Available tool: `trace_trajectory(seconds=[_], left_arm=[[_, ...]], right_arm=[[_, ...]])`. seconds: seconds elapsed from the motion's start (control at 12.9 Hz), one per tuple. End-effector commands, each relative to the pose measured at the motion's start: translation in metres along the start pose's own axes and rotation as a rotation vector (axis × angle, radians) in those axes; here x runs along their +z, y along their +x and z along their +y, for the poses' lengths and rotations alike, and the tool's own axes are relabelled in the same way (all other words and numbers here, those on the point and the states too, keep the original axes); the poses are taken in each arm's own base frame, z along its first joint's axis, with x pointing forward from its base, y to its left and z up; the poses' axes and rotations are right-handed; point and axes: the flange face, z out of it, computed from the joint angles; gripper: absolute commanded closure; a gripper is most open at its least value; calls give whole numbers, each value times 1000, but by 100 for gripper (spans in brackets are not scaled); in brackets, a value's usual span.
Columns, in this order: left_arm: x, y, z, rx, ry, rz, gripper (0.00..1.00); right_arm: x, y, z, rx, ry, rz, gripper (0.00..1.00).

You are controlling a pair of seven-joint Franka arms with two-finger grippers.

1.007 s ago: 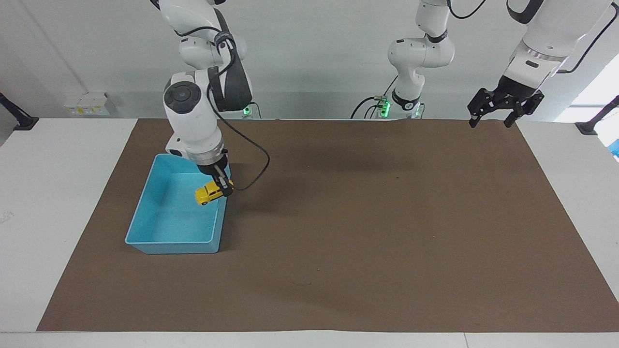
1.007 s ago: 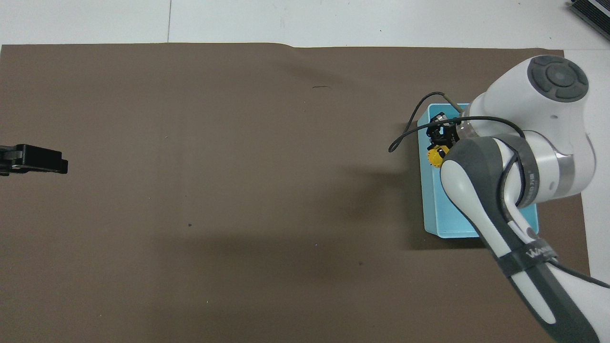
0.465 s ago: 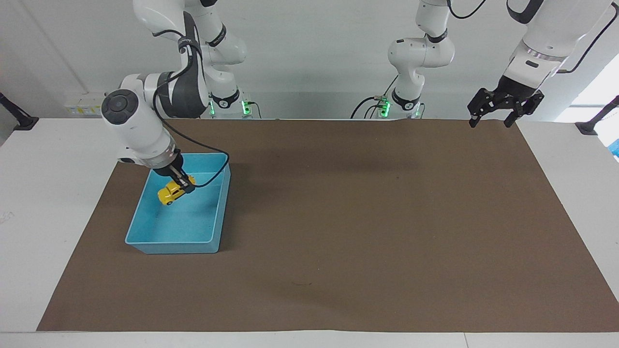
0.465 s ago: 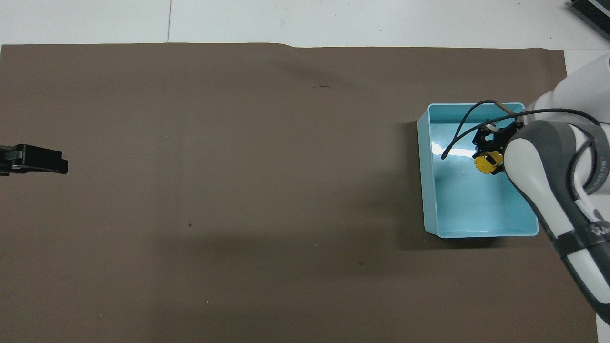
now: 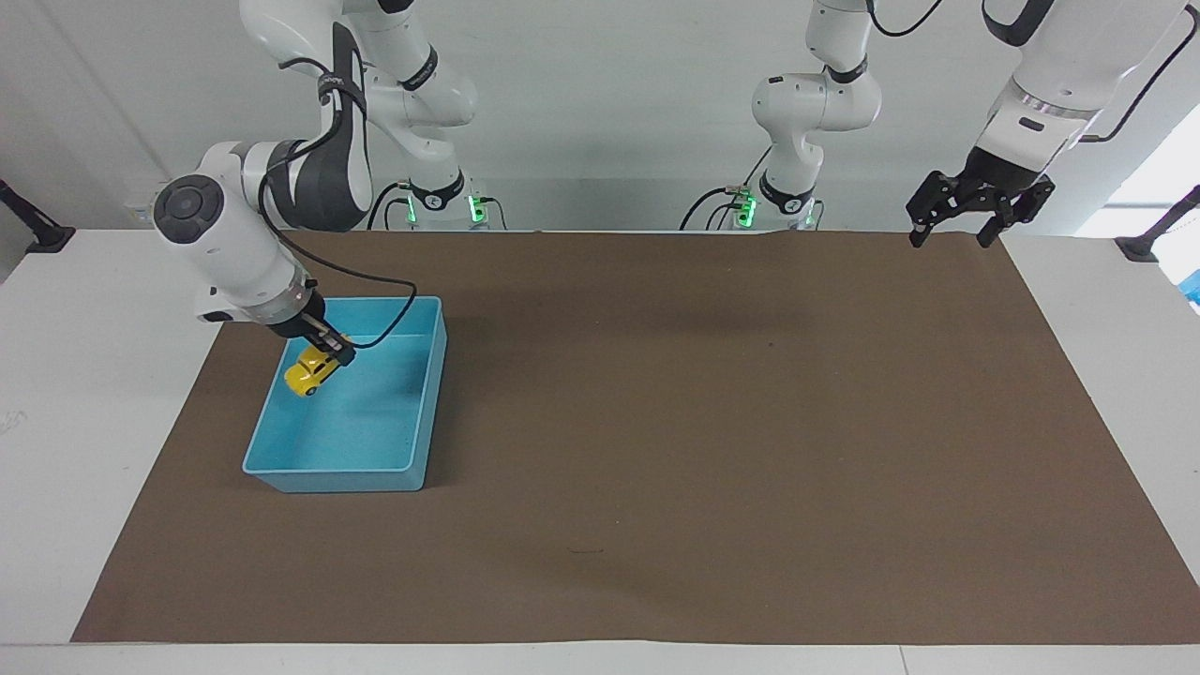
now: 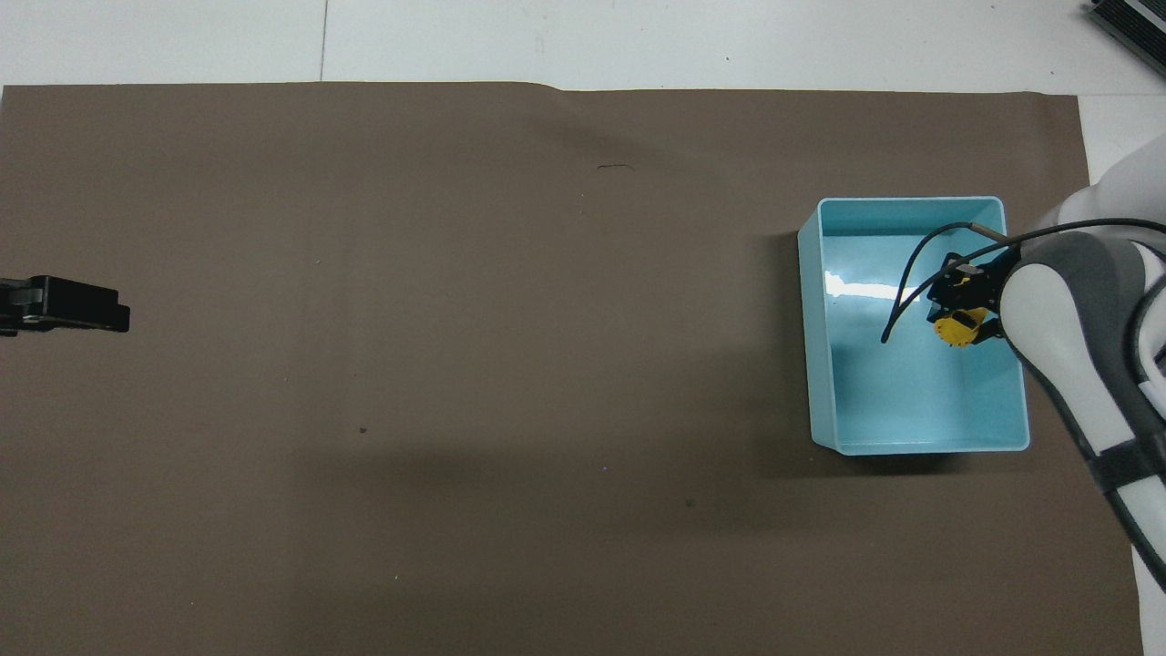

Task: Wind up and store yellow beetle car
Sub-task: 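Lift the car with the right gripper and carry it into the bin, then lower the car onto the bin floor with the right gripper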

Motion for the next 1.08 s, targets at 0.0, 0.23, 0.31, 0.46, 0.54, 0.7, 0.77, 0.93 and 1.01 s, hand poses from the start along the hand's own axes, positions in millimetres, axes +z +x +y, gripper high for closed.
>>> trace_trajectory(seconds=[0.0,0.23,0.31,0.46,0.54,0.7,0.77,0.93,1.01], left_arm=[[-7,-5,-2,2,11,-5,0],[-7,-5,-2,2,11,-5,0],[-7,-5,-2,2,11,-5,0],[-7,-5,-2,2,11,-5,0],[-7,-5,-2,2,11,-5,0],[-7,-5,-2,2,11,-5,0],[-7,-5,-2,2,11,-5,0],[-7,-5,-2,2,11,-5,0],[-7,-5,-2,2,11,-5,0]], right_arm=[[8,-9,20,-139,24,38,100],[31,-26,27,-196,39,111,100],[34,-30,23,-205,38,114,100],[51,-30,20,-249,30,119,100],[60,-32,19,-290,32,139,100],[73,-31,13,-326,32,157,100],[82,-32,2,-350,30,156,100],[94,-30,-2,-405,21,147,100],[101,-28,-3,-429,18,149,100]])
